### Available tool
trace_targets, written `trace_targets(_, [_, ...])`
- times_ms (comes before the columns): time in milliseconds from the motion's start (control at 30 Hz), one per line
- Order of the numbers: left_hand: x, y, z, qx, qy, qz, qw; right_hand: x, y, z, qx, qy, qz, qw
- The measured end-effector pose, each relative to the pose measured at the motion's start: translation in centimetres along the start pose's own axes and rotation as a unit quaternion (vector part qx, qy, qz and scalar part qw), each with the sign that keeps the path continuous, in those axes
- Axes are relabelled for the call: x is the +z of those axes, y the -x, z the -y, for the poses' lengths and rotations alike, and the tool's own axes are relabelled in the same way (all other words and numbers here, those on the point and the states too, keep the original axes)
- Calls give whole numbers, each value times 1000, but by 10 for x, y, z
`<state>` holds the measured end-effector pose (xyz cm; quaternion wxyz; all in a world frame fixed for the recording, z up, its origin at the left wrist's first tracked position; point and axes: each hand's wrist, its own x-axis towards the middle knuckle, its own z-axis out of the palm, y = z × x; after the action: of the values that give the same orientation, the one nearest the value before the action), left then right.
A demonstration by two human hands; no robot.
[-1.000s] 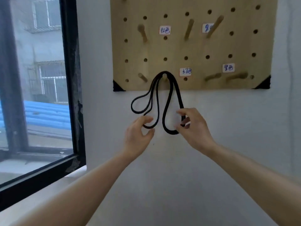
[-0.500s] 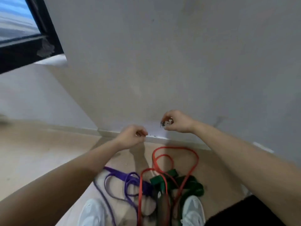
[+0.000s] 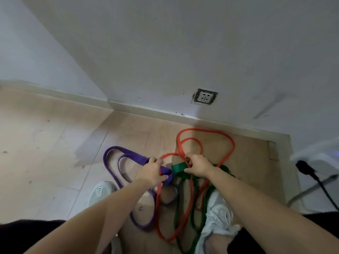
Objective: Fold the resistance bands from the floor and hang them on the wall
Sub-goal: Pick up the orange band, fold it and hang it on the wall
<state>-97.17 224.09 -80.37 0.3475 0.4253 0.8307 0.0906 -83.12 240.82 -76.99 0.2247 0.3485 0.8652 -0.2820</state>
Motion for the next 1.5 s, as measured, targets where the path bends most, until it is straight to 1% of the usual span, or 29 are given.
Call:
trace_targets(100, [3,-1,1,-1,23,-4,1000,13,-1,-8,2,-9,-12,1000])
trace_targets(200, [-1,-5,7,-5,58,10,998,7,-2,-14,18,-62,-27,998])
trace_targets(267, [-8,-5,9,-20,78,11,997,-6,-1,-14,20,-118,-63,991])
trace_targets(333, [-22,-4,8,-45,97,-7,994,-25,1,-11,22,-177,-112,978])
trace_targets(433, [-56,-4,6,-81,98,-62,990,-64,2,-6,43,-259,-189,946])
trace_targets(500, [-86,-2,7,-92,83,-87,988,-92,6,-2,47,-291,-216,931])
trace_targets(567, [-119,1,5,-93,77,-99,988,-119,15,4,42,-328,-222,917])
trace_targets(667, [-172,9,-7,-73,122,-117,983,-154,36,16,35,-384,-234,892])
trace_targets(733, [-209,14,-22,-45,159,-155,974,-174,45,20,25,-374,-235,897])
trace_targets(800, [-244,24,-40,-5,204,-186,961,-194,56,22,19,-315,-214,924])
trace_targets(833, [-261,31,-50,17,225,-203,953,-204,62,22,18,-266,-197,944])
trace_targets(900, [-293,47,-68,58,250,-241,936,-221,75,21,33,-128,-152,979])
trace_targets(967, [-320,63,-84,98,263,-278,919,-236,92,27,58,3,-111,992])
trace_targets(1000, [-332,70,-92,116,271,-295,909,-243,101,33,60,34,-105,992])
trace_targets(1067, [-352,86,-110,153,300,-321,885,-255,115,49,33,19,-121,992])
trace_targets(1167, [-373,110,-138,215,362,-340,841,-265,132,85,-63,-88,-145,983])
trace_targets(1267, [-391,129,-163,255,415,-359,797,-261,137,124,-140,-162,-136,967])
trace_targets(1333, [-399,139,-174,276,440,-364,773,-251,130,143,-169,-204,-121,957])
trace_targets(1400, [-402,146,-178,291,450,-368,760,-241,117,156,-180,-242,-115,946])
trace_targets(1500, [-401,151,-170,299,445,-379,754,-238,100,168,-184,-255,-123,941])
